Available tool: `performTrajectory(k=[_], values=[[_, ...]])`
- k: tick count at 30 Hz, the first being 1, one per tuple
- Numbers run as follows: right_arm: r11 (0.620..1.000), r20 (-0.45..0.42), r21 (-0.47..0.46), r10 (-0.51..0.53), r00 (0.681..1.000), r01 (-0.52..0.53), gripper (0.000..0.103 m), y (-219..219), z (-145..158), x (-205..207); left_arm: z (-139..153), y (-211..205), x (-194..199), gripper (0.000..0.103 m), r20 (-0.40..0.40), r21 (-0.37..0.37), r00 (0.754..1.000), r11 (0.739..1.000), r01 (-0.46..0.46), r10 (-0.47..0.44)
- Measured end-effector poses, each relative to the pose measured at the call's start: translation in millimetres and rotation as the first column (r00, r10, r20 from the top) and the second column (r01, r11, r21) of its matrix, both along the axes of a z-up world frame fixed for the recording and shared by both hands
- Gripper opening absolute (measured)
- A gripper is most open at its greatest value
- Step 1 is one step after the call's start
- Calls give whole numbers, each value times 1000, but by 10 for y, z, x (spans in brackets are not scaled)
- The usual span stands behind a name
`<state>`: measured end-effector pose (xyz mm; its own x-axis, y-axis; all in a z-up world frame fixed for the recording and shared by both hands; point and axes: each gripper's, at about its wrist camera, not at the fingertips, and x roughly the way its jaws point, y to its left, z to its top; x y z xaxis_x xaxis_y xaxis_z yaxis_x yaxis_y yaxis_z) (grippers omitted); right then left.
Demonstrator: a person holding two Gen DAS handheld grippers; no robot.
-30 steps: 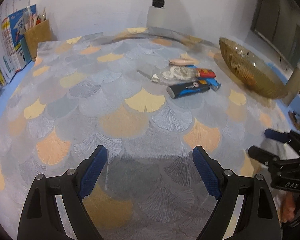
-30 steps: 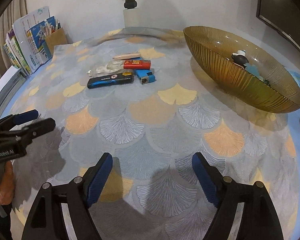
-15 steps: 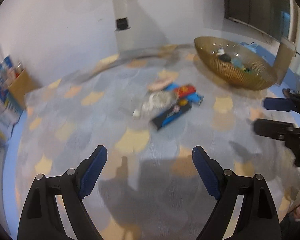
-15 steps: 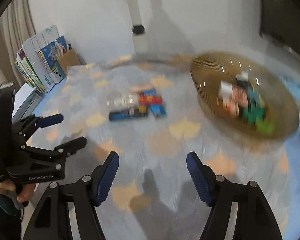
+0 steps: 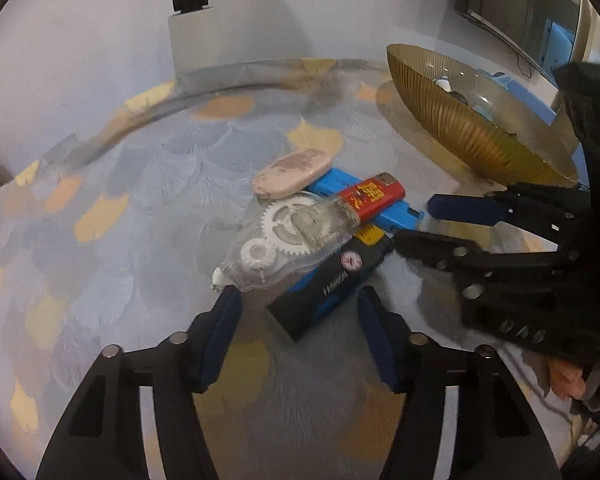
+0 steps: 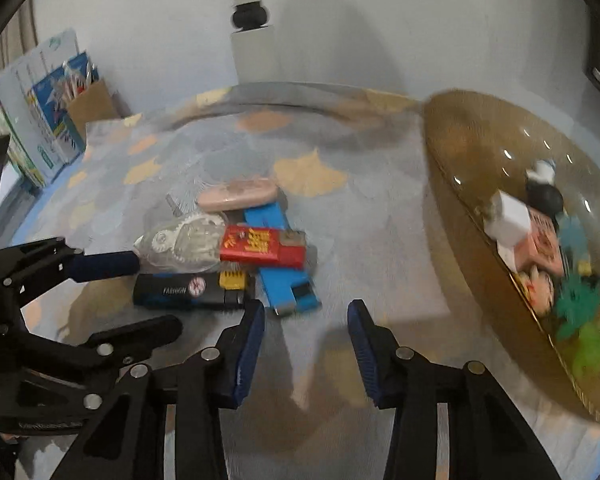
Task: Organize rigid objects
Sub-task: 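Grasp the black FASHION lighter with the left tool while the right tool grasps the blue power bank, then carry the FASHION lighter and blue power bank into the amber bowl and release both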
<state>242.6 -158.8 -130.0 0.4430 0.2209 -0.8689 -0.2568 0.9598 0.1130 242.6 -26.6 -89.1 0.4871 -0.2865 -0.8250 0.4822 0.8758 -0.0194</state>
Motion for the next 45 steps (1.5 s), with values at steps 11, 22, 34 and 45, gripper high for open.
performTrajectory(k=[11, 22, 34, 45], values=[[998, 26, -42, 44, 999, -43, 24, 174, -22, 112, 40, 52, -141, 23, 1, -40, 1000, 999, -10, 10], [1000, 5, -3, 28, 1000, -28, 24, -129, 140, -1034, 19, 487, -828, 19, -63, -148, 989, 978, -144, 136], [999, -53, 27, 38, 998, -37, 39, -239, 190, -1419, 53, 454, -1024, 32, -71, -131, 985, 977, -166, 158], [994, 38, -59, 95, 995, -92, 23, 62, 159, -1386, -13, 130, -948, 24, 49, 17, 988, 989, -149, 148]])
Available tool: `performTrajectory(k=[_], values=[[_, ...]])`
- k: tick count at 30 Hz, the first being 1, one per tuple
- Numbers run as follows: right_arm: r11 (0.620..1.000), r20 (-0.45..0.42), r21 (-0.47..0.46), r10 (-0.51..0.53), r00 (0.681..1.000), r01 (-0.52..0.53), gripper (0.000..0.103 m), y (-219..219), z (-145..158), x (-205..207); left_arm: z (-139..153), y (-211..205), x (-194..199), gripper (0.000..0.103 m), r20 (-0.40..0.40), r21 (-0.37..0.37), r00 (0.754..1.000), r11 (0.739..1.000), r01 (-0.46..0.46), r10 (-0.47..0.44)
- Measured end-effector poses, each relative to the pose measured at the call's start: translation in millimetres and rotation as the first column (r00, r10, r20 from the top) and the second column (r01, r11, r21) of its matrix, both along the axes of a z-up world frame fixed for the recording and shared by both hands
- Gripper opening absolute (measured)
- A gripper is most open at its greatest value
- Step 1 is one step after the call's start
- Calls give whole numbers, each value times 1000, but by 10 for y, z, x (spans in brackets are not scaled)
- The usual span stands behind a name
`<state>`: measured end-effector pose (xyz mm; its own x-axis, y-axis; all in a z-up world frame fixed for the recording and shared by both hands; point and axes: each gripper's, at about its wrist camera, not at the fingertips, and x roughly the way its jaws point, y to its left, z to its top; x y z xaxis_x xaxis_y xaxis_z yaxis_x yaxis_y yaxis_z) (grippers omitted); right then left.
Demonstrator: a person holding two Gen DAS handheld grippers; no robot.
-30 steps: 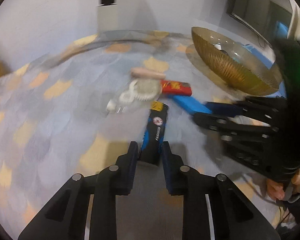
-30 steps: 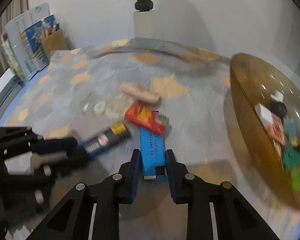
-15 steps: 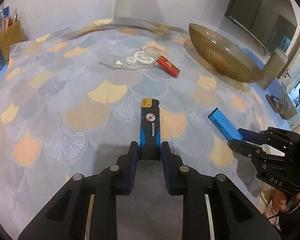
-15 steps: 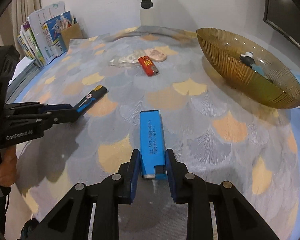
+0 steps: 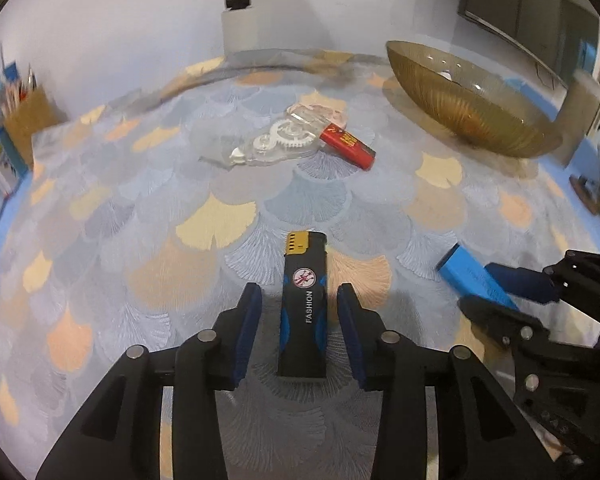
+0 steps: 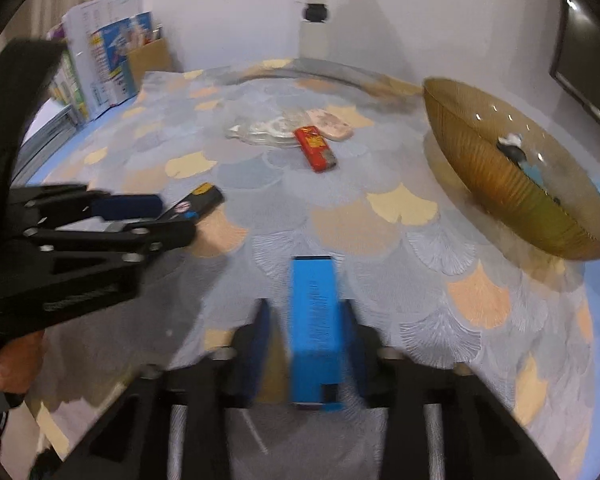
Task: Organize rigid objects
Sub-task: 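Carry the FASHION lighter and blue power bank into the amber bowl and release both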
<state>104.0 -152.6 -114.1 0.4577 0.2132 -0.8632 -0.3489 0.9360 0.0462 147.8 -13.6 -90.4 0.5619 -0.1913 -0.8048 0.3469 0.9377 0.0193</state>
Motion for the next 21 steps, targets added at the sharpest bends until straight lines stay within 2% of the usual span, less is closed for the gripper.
performTrajectory(k=[1, 3, 7, 12, 17, 21], values=[[1000, 7, -11, 16, 1000, -16, 23, 31, 7, -32, 7, -8, -14, 20, -4, -2, 1000, 1000, 14, -14], [999, 10, -15, 30, 999, -30, 23, 65, 20, -65, 22, -51, -55, 20, -9, -2, 999, 999, 40, -40], [990, -16, 134, 41, 999, -38, 23, 1, 135, -117, 181, -52, -121, 20, 33, -16, 998, 998, 55, -54], [984, 42, 179, 8, 999, -16, 23, -120, 443, -174, 510, -11, -128, 20, 90, -54, 995, 998, 44, -39], [982, 176, 187, -58, 983, 24, 23, -364, 982, -199, 999, -121, -155, 20, 204, -65, 977, 994, 83, -68], [983, 326, 147, -150, 933, 106, 23, -735, 1517, -150, 1650, -220, -109, 20, 353, -110, 932, 986, 121, -75]])
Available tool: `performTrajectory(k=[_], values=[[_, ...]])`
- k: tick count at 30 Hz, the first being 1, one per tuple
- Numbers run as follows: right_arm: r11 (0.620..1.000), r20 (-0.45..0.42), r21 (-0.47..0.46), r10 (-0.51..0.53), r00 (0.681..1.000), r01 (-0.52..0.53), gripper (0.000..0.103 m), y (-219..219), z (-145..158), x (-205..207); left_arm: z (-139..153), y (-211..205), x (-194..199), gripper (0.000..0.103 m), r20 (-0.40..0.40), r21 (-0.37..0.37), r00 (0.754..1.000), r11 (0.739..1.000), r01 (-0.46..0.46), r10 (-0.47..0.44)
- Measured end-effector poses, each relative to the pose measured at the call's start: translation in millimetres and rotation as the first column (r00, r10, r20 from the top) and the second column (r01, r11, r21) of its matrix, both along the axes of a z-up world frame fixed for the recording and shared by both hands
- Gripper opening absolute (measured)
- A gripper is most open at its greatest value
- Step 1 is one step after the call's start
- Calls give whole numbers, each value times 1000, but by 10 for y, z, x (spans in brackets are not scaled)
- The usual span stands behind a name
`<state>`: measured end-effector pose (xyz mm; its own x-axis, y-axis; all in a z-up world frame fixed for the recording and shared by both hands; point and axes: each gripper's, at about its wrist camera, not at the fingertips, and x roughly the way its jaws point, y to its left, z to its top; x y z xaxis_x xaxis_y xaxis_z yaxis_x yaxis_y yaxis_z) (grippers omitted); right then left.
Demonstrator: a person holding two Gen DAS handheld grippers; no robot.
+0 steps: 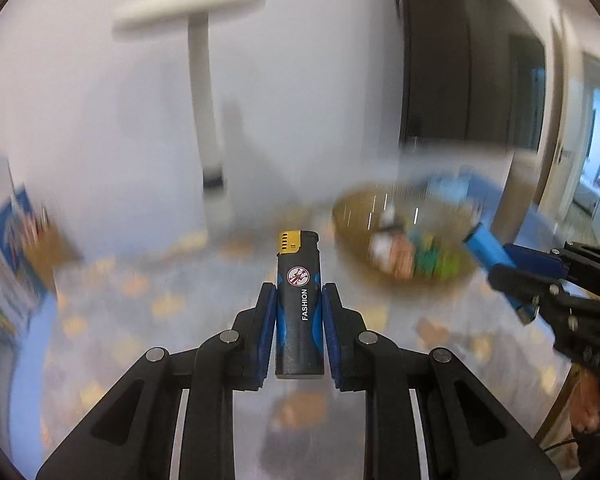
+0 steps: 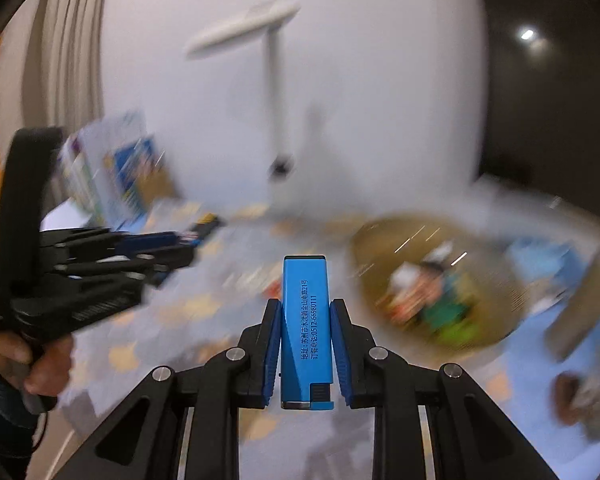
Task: Organize rigid objects
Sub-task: 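Carry the FASHION lighter and blue power bank into the amber bowl and release both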
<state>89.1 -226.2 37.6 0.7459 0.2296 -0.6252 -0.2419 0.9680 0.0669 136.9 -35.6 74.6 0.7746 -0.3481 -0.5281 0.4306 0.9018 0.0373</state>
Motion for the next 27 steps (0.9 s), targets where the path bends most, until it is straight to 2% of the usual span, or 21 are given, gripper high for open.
performTrajectory(k=[4, 7, 9, 12, 17, 20, 27], values=[[990, 117, 8, -139, 983, 139, 23, -536, 461, 215, 455, -166, 196, 20, 57, -97, 997, 994, 49, -43], [970, 117, 32, -243, 963, 241, 23, -898, 532, 426, 542, -437, 385, 20, 69, -126, 995, 989, 82, -74], [955, 77, 70, -294, 953, 289, 23, -1117, 463, 586, 449, -674, 533, 20, 49, -131, 993, 985, 111, -105], [927, -22, 120, -356, 934, 356, 23, -1403, 223, 830, 186, -1004, 750, 20, -23, -135, 989, 980, 143, -148], [904, -175, 133, -381, 908, 406, 23, -1679, -285, 1084, -283, -1364, 960, 20, -131, -130, 973, 976, 174, -191], [908, -210, 99, -381, 900, 407, 23, -1697, -489, 1153, -522, -1527, 1027, 20, -177, -110, 962, 975, 192, -210], [899, -264, 81, -397, 879, 431, 23, -1781, -738, 1247, -732, -1696, 1109, 20, -227, -94, 948, 974, 207, -224]])
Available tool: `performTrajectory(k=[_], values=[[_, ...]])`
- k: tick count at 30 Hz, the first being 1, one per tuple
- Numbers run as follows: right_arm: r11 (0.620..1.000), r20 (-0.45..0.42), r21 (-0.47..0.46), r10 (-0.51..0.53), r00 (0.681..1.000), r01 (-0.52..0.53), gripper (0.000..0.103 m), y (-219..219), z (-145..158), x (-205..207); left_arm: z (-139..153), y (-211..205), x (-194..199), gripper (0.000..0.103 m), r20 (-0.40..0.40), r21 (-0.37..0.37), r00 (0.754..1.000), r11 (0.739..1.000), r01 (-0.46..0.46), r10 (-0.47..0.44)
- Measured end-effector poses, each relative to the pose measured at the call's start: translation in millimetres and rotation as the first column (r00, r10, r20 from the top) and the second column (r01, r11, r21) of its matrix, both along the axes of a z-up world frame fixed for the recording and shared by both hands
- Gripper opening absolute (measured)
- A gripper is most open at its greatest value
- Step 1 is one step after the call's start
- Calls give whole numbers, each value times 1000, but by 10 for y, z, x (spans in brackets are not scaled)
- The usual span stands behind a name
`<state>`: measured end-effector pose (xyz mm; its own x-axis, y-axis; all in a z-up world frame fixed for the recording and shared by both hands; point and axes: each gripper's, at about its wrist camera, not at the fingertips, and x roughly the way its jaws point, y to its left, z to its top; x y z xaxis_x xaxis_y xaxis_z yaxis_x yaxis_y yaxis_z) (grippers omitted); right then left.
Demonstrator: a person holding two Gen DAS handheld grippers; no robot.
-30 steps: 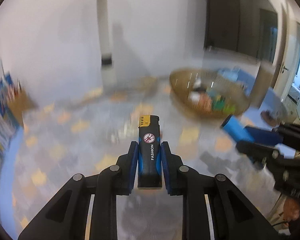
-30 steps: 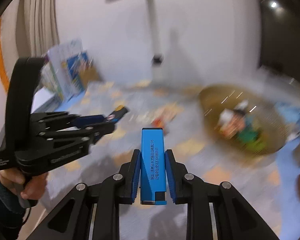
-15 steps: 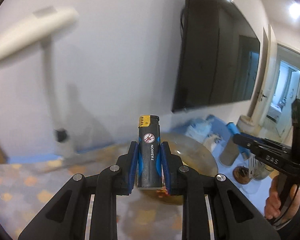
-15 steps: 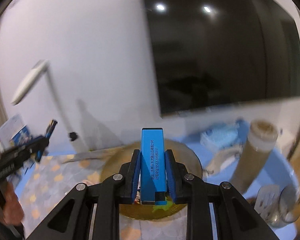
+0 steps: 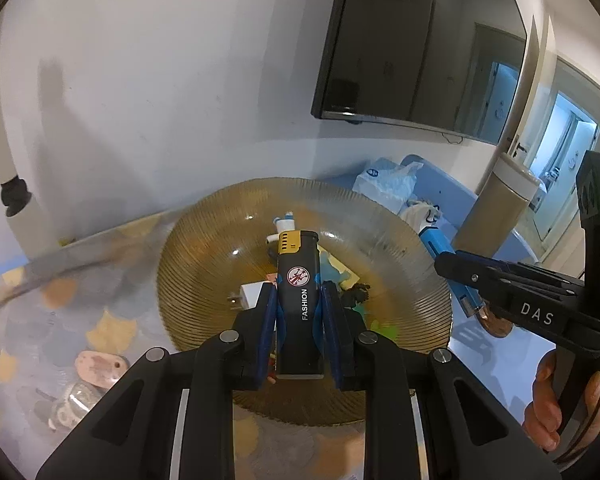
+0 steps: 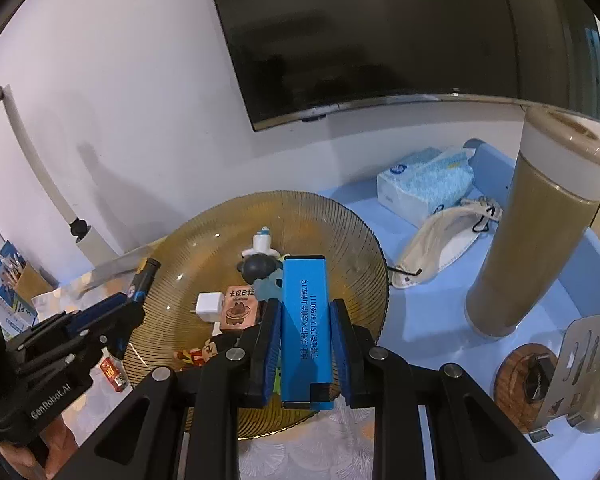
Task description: Organize rigid objects
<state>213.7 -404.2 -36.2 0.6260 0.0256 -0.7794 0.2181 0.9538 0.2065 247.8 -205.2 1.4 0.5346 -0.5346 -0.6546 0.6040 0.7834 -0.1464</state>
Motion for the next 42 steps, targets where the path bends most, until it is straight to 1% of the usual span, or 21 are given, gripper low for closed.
performTrajectory(k=[2, 3, 4, 5, 6, 8, 10, 11, 15, 18, 23, 25, 26, 27, 28, 29, 31, 33, 37, 40, 42], values=[[1000, -10, 2, -12, 1000, 12, 24, -20, -26, 19, 12, -12, 1, 21, 5, 2, 1000, 1000, 2, -2], [1000, -13, 4, -18, 1000, 18, 25, -26, -11, 18, 33, -1, -24, 28, 10, -3, 1000, 1000, 4, -4], [1000, -19, 6, -26, 999, 26, 31, -33, 9, 12, 49, 4, -41, 51, 12, -6, 1000, 1000, 3, -3], [999, -23, 4, -34, 999, 34, 35, -35, 34, 0, 92, 40, -77, 78, 16, -10, 1000, 1000, -3, 3], [999, -22, 3, -40, 999, 40, 40, -36, 68, -24, 144, 97, -125, 85, 32, -21, 999, 1000, -15, 16], [999, 18, 0, -42, 999, 42, 43, -13, 198, -140, 268, 278, -245, 85, 76, -49, 997, 998, -26, 30], [999, 59, -5, -37, 998, 37, 58, 37, 341, -256, 408, 495, -351, 85, 87, -53, 995, 997, -52, 56], [999, 73, -5, -36, 997, 37, 60, 63, 394, -296, 461, 597, -388, 85, 86, -62, 994, 996, -68, 73], [999, 136, 20, 39, 990, -42, 60, 346, 682, -499, 680, 1193, -682, 85, 85, -123, 985, 982, -142, 153], [991, 167, -5, 136, 976, -137, 60, 756, 852, -626, 774, 1573, -909, 85, 114, -135, 969, 970, -205, 220], [961, 159, -9, 273, 949, -275, 60, 1406, 862, -717, 836, 2070, -1184, 85, 138, -142, 939, 944, -297, 316], [945, 134, 7, 323, 937, -327, 61, 1657, 750, -754, 750, 2259, -1282, 88, 131, -145, 920, 925, -351, 370], [937, 121, 19, 344, 931, -348, 64, 1754, 674, -765, 667, 2333, -1319, 94, 122, -143, 909, 914, -381, 398], [929, 106, 31, 365, 925, -370, 75, 1852, 570, -773, 485, 2400, -1335, 100, 97, -133, 896, 897, -421, 434], [921, 83, 34, 383, 920, -387, 85, 1972, 396, -787, 325, 2422, -1323, 100, 72, -114, 890, 890, -441, 450], [919, 66, 25, 392, 918, -394, 85, 2056, 248, -798, 151, 2431, -1300, 100, 46, -82, 886, 886, -457, 462], [907, 14, -6, 421, 907, -421, 85, 2249, -116, -820, -282, 2434, -1201, 99, -34, 25, 872, 873, -488, 488], [893, -54, -23, 447, 893, -449, 85, 2376, -471, -844, -560, 2452, -1123, 99, -83, 72, 854, 858, -509, 514], [898, -131, -22, 434, 891, -440, 85, 2388, -816, -828, -811, 2417, -1019, 99, -109, 127, 820, 826, -549, 562], [905, -143, -15, 418, 897, -425, 85, 2338, -855, -783, -934, 2400, -991, 99, -146, 163, 806, 817, -553, 574], [915, -161, -1, 399, 903, -404, 86, 2300, -901, -766, -959, 2407, -1003, 100, -128, 185, 801, 808, -559, 584]])
